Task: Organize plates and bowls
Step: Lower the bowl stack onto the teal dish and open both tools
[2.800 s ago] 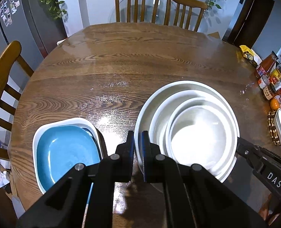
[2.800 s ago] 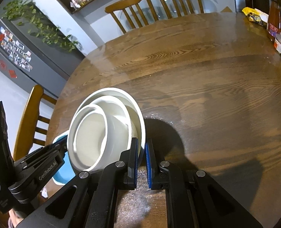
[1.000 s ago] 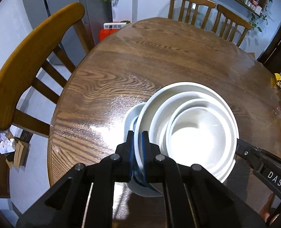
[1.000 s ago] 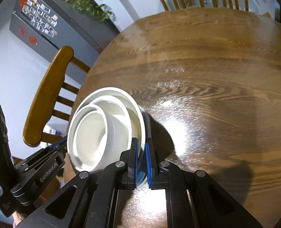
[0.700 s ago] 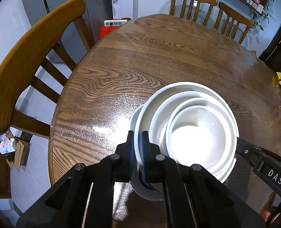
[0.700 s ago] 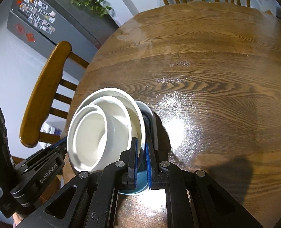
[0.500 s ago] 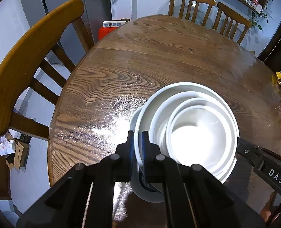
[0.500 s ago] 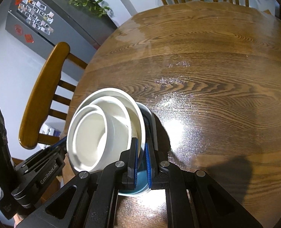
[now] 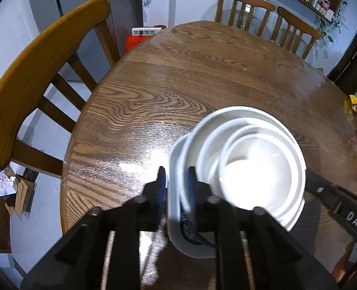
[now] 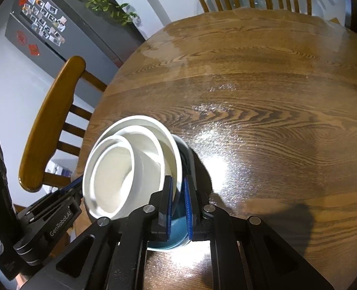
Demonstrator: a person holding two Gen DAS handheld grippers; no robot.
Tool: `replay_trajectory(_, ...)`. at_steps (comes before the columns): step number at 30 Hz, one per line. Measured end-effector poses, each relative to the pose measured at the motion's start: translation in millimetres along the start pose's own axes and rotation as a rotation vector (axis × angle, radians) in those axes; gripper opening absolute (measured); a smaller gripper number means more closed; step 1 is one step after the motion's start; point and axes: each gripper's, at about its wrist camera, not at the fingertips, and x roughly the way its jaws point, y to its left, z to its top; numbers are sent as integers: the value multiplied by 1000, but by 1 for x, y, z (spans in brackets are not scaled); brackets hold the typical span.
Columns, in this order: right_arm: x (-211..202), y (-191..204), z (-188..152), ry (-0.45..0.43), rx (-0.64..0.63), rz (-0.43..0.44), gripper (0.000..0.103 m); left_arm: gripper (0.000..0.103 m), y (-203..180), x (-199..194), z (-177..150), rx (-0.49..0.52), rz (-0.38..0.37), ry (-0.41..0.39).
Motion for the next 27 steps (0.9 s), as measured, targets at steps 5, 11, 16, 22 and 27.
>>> replay_trajectory(5, -16, 2, 3, -55, -25, -18, 11, 47, 11, -5, 0, -29, 9, -18)
replay_trajectory(11, -28, 9, -2, -84, -47, -22, 11, 59, 17, -19, -1, -21, 9, -57)
replay_trajectory(16, -38, 15, -14, -93, -85, -36, 22, 74, 22, -31, -8, 13, 4, -84)
replay_trajectory(22, -47, 25, -31, -79, -154, -11, 58, 83, 30, -46, -20, 41, -11, -106)
replay_trajectory(27, -51, 37, -47, -56, -225, 2, 74, 99, 28, -58, -32, 84, -29, -122)
